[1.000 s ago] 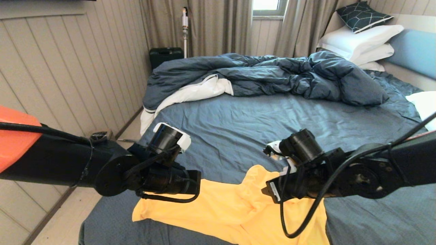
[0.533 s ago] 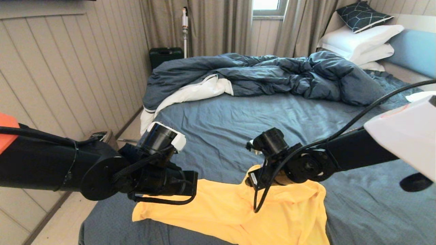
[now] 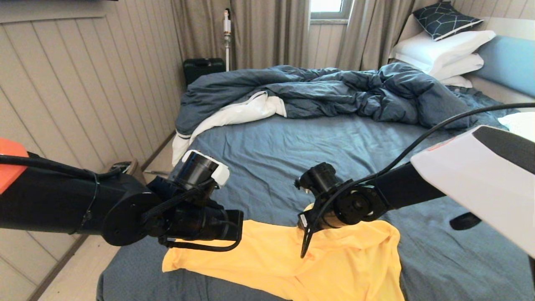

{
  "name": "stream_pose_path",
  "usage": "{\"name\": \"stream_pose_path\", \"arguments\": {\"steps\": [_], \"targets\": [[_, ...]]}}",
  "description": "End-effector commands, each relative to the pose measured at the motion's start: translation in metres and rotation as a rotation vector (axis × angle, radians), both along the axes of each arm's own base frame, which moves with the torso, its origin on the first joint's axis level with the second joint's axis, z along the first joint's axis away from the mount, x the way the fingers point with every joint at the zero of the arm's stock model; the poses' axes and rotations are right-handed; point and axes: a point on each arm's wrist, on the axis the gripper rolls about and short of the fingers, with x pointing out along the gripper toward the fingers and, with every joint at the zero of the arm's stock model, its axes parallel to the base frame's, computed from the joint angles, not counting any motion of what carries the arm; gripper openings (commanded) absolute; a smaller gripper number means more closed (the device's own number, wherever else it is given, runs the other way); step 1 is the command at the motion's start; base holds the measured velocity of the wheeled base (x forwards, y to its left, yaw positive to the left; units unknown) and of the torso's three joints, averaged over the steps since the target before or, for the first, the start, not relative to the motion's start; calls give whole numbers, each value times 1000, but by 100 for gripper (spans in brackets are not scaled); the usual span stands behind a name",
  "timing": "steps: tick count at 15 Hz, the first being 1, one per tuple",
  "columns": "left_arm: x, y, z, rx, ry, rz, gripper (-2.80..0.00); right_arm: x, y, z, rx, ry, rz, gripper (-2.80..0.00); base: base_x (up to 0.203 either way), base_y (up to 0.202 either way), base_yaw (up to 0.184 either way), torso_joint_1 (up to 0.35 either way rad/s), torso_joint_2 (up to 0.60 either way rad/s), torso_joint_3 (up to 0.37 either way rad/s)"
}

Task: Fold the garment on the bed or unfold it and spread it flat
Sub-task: Unford the yellow T-shirt

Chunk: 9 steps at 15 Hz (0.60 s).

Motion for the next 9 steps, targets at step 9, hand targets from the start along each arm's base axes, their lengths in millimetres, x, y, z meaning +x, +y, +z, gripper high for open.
{"name": "stream_pose_path", "arguments": {"steps": [9], "targets": [[3, -2, -5, 9, 10, 3, -280, 42, -6, 20, 41, -148, -170, -280, 0, 0, 0, 0, 0, 0]]}}
